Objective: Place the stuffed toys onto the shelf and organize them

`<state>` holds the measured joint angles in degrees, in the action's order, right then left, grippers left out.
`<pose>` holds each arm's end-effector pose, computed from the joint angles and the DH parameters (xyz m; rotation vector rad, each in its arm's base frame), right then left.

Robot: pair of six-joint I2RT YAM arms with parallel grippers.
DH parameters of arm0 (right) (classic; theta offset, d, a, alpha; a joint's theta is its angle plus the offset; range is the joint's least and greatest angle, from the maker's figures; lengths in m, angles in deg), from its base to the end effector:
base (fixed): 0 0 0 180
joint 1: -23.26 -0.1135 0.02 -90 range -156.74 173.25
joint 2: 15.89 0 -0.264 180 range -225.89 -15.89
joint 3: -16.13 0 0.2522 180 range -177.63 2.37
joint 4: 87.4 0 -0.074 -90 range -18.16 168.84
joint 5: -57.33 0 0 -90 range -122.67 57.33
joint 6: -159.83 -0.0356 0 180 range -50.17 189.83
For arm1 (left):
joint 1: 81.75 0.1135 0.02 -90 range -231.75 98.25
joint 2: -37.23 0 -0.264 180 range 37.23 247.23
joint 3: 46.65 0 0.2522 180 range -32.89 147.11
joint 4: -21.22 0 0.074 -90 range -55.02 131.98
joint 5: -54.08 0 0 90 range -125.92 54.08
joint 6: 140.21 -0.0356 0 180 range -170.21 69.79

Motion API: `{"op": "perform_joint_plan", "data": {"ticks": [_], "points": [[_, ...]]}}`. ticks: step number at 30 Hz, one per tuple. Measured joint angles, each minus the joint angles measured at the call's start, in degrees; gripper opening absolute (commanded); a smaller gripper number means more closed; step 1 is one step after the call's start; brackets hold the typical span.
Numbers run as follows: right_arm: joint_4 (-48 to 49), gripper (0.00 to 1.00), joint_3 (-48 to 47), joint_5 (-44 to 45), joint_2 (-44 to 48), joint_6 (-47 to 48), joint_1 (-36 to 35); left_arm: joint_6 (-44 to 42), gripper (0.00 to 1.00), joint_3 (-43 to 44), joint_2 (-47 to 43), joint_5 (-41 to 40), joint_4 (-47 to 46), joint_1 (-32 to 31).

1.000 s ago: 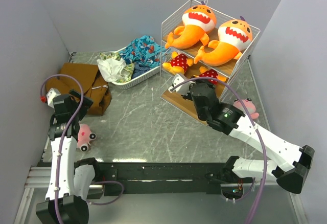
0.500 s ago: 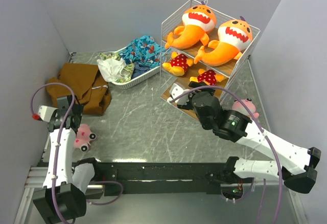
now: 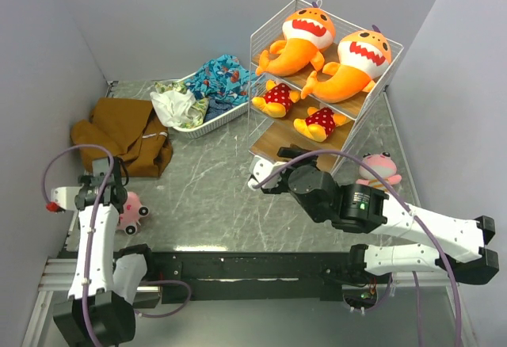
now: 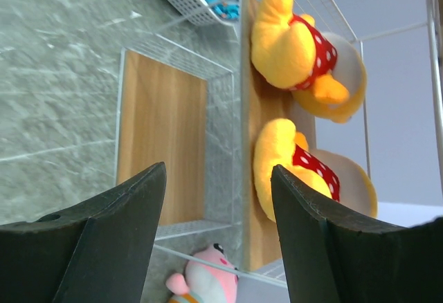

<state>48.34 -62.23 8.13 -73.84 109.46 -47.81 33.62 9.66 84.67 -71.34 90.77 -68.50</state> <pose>0.0897 0.1898 0.3844 -1.2619 1.4146 -0.3344 0.1326 0.0524 0.2570 -1.9057 1.4197 0.2594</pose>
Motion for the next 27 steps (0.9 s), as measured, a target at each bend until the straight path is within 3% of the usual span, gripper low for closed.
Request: {"op": "perform_joint_plan", "data": {"ticks": [2,4,5,6,9,10,17,22,27], "points": [[0.02,0.69,0.0,0.02,-0.11,-0.61,-1.77,1.27,1.0,-2.75,1.55,0.04,-0.2,0.0],[0.07,0.69,0.0,0.04,-0.33,-1.14,-3.28,1.97,0.88,-5.14,3.67,0.59,-0.83,0.0],[0.07,0.69,0.0,0.04,-0.42,-1.27,-3.76,2.34,0.76,-6.29,4.79,0.98,-1.33,0.0],[0.07,0.69,0.0,0.07,-0.52,-1.38,-4.39,2.6,0.48,-7.45,5.79,1.49,-1.9,0.0],[0.07,0.69,0.0,0.11,-0.74,-1.73,-5.88,3.48,0.09,-8.33,6.71,2.36,-3.13,0.02],[0.09,0.69,0.0,0.11,-0.76,-1.88,-6.19,3.3,0.03,-8.33,6.1,2.47,-3.32,0.02],[0.98,0.69,0.0,-0.33,-0.76,-3.54,-8.52,-0.94,0.01,-4.44,-6.67,2.56,-0.59,0.0],[2.01,0.69,-0.37,-1.57,-0.76,-4.31,-9.05,-10.62,0.01,0.48,-13.57,4.44,-3.89,0.02],[4.37,0.7,-1.44,-6.49,-0.33,-5.09,-9.05,-26.29,0.01,-0.57,-14.56,19.06,-13.18,0.07]]}}
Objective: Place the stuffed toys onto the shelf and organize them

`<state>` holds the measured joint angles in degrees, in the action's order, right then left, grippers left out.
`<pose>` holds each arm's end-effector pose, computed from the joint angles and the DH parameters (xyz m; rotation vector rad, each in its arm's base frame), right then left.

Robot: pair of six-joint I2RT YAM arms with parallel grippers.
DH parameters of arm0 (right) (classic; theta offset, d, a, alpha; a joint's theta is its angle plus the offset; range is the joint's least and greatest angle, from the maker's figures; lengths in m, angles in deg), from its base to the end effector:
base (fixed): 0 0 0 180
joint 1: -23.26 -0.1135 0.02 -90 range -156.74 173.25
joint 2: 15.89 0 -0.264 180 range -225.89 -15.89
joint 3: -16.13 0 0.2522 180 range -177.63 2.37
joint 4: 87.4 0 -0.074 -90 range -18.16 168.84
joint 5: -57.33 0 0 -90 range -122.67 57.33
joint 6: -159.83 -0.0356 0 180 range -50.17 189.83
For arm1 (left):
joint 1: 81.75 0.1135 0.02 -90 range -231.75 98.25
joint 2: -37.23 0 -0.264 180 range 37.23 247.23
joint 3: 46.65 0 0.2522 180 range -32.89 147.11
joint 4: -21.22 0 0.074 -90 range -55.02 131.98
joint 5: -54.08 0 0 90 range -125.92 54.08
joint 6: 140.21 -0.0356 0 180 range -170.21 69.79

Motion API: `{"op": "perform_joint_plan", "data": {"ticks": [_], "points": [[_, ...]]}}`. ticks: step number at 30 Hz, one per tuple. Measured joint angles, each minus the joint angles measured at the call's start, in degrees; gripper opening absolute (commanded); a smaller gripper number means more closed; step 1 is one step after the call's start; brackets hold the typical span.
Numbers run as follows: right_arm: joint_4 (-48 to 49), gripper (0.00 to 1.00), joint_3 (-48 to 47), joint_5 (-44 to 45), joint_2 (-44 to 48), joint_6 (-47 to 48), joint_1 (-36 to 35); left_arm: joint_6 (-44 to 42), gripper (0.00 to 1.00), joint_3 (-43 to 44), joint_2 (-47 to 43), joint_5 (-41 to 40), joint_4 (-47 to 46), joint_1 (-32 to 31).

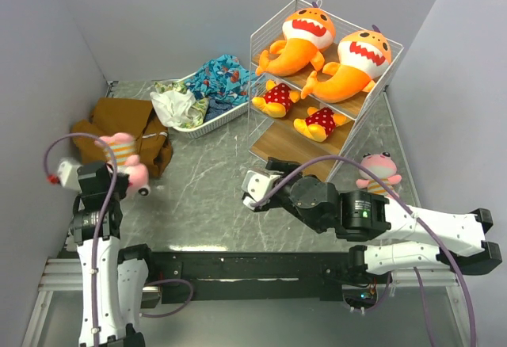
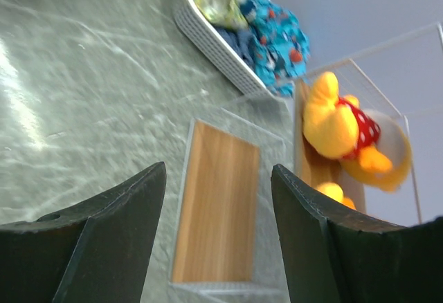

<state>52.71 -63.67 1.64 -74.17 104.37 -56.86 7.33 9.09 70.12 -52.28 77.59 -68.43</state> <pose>0.0565 0.2073 0.3980 -1.2918 1.3021 -0.0091 0.1153 0.0376 0.2951 -1.3665 1.6375 -0.1467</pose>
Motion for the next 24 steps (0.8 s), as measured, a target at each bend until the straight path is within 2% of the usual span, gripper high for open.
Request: {"op": "perform_joint_plan", "data": {"ticks": [3,7,11,17,24], "points": [[2.78,0.7,1.51,-4.72,1.29,0.24,0.0,-7.04,0.01,-3.67,-0.52,16.22,-8.57,0.0],[5.46,0.71,4.57,-10.47,3.58,1.01,0.0,-10.71,0.01,-9.57,0.63,38.25,-19.61,-0.39],[6.73,0.71,4.66,-16.48,4.48,2.16,0.0,-14.08,0.01,-10.84,2.47,52.76,-24.83,-1.88],[5.55,0.72,3.3,-25.35,4.57,5.27,0.76,-16.44,0.01,-10.84,2.38,67.56,-32.89,-6.93],[0.85,0.71,-0.63,-31.61,3.43,12.31,4.92,-19.85,0.01,-10.6,5.38,71.93,-36.28,-19.21]]}}
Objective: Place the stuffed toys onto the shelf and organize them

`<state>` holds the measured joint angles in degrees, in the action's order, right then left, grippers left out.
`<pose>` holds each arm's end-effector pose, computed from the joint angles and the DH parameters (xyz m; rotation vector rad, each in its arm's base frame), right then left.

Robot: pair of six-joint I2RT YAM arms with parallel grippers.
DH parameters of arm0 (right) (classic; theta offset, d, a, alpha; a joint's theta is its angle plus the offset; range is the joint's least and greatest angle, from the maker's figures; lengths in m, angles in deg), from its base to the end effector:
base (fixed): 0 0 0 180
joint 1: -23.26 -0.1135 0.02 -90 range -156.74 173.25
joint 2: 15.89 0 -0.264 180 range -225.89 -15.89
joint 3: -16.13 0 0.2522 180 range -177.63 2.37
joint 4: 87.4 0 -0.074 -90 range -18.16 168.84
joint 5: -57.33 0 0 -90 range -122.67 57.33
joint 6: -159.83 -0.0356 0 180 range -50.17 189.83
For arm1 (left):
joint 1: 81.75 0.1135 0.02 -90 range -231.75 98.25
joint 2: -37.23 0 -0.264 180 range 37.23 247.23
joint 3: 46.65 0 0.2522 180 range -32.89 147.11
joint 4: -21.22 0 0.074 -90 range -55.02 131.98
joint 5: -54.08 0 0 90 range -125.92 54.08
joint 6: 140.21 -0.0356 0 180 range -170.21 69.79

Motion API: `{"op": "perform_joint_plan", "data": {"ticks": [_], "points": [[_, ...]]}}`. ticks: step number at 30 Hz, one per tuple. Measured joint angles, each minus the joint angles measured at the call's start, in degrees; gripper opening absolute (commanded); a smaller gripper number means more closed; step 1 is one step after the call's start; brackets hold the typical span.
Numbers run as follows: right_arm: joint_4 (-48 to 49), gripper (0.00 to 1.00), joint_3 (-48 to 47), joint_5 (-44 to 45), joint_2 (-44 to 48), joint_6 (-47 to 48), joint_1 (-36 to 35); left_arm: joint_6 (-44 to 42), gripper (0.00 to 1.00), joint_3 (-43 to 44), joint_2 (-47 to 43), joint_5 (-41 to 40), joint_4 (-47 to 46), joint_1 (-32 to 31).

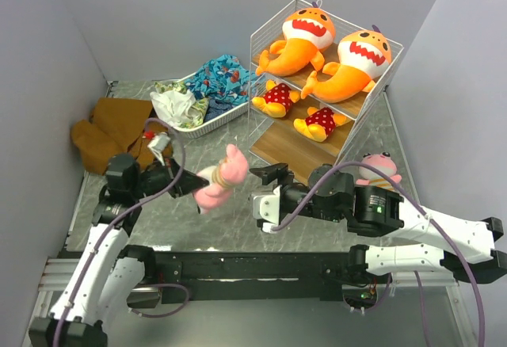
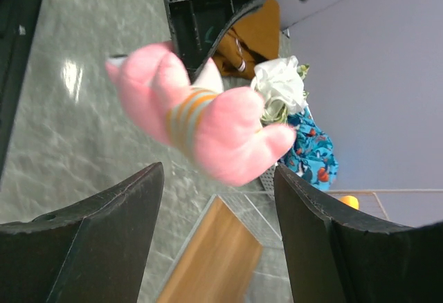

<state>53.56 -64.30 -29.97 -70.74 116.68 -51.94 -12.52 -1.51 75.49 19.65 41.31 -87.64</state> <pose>0.0532 0.1949 0.4127 -1.5723 0.9092 0.3093 0.1509 -0.0451 0.2857 0.2265 1.9103 -1.3907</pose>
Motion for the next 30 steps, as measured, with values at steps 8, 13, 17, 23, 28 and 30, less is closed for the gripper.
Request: {"op": "perform_joint_plan", "data": {"ticks": [8,13,17,23,28,30], "points": [[-8.35,0.71,-2.86,-6.12,-1.95,7.58,3.76,-6.14,0.01,3.1,7.08,-0.33,1.22,-12.74],[-11.23,0.67,-2.91,-8.37,-4.31,8.31,3.89,-8.83,0.01,4.37,8.63,-0.81,2.16,-16.15],[-12.48,0.16,-2.91,-9.42,-6.34,8.17,3.91,-11.32,0.14,5.35,10.47,-1.99,4.28,-17.0],[-9.81,0.0,0.22,-9.86,-6.64,3.91,4.0,-14.43,0.86,9.84,14.05,-7.96,9.22,-17.31],[-1.11,0.0,8.94,-8.9,-5.46,-3.04,3.93,-12.7,0.96,17.07,16.46,-23.87,12.92,-17.46],[2.49,0.0,12.52,-5.92,-5.46,-6.51,3.52,-10.49,0.96,20.96,17.86,-34.34,15.13,-17.07]]}}
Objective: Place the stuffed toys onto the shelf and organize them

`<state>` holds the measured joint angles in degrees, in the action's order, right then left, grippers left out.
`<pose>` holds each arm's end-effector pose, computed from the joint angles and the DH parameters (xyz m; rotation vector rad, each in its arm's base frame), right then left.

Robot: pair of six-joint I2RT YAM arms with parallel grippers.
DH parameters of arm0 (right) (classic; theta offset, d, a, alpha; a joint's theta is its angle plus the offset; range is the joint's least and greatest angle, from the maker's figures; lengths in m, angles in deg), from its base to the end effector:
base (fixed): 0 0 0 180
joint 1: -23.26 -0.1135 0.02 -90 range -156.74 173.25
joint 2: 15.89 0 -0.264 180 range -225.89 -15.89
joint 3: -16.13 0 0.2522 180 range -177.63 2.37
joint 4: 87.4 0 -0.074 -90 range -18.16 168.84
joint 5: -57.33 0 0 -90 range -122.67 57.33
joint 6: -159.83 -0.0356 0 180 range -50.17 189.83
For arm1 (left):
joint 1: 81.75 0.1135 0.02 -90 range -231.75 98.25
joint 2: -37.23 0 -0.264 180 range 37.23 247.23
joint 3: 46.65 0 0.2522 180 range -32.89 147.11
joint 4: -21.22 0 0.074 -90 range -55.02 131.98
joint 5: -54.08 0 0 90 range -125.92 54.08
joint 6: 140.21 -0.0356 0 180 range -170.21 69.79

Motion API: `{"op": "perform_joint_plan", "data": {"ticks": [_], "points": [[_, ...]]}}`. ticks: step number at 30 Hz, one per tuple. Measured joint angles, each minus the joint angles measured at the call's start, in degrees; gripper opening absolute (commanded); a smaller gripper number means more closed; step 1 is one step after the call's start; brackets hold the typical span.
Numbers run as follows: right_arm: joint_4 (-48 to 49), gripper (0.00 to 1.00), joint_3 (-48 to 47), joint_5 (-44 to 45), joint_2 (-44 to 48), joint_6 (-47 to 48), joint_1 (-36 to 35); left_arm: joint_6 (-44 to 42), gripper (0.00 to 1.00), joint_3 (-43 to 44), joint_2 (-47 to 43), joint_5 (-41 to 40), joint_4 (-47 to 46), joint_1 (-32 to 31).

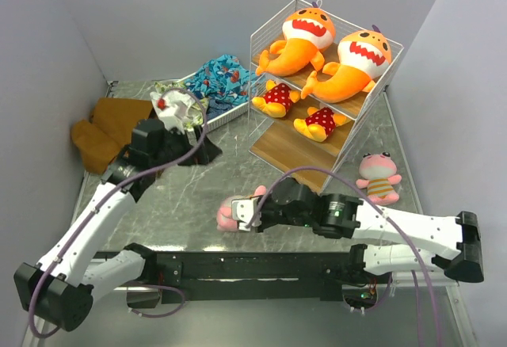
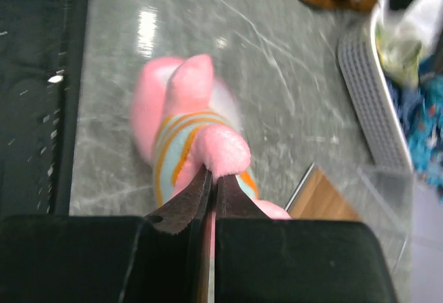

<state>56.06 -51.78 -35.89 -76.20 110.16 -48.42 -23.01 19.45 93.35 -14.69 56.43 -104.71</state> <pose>0.0720 0.2238 0.3232 -1.7593 1.1445 0.3912 0.1959 -0.0970 0.3307 0.1709 2.0970 -0.9163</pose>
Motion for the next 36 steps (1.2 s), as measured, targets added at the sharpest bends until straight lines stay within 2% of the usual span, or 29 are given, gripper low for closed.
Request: {"op": "perform_joint_plan", "data": {"ticks": [3,6,10,13,16,17,18,19,26,29,36], "points": [[6.62,0.0,4.17,8.04,-1.29,-5.75,-1.66,3.04,0.96,4.46,2.78,-11.13,2.49,3.74],[14.36,0.0,5.29,18.75,-6.45,-11.32,-3.28,5.6,0.96,5.07,4.59,-16.55,3.96,11.67],[23.78,0.0,5.03,32.61,-16.0,-17.16,-3.96,7.69,0.96,1.62,4.0,-22.1,5.22,21.18],[28.02,0.0,3.28,41.81,-24.22,-20.48,-4.61,7.78,0.96,-2.64,0.72,-26.27,6.51,22.27],[28.83,0.19,-0.94,45.68,-31.87,-24.55,-5.62,7.74,0.96,-5.33,-3.06,-29.29,7.15,22.23],[28.85,0.32,-2.64,45.38,-34.18,-25.81,-5.97,7.72,0.96,-5.75,-4.0,-30.16,7.23,22.23],[28.94,0.38,-4.09,44.65,-36.15,-26.84,-6.38,7.67,0.97,-5.84,-4.74,-30.86,7.26,22.23],[29.14,0.5,-5.11,42.91,-37.62,-27.56,-6.8,7.61,0.96,-5.84,-5.18,-31.61,7.06,22.23],[29.0,0.74,-4.85,26.73,-37.07,-26.27,-8.15,7.32,0.96,-5.84,-5.51,-32.74,6.95,22.23],[27.71,0.75,-3.45,20.33,-33.62,-23.91,-6.73,6.88,0.96,-5.84,-5.51,-32.7,6.93,22.23],[26.93,0.76,-0.59,12.48,-28.61,-18.16,-2.67,6.36,0.97,-5.84,-5.73,-32.7,6.91,22.23]]}}
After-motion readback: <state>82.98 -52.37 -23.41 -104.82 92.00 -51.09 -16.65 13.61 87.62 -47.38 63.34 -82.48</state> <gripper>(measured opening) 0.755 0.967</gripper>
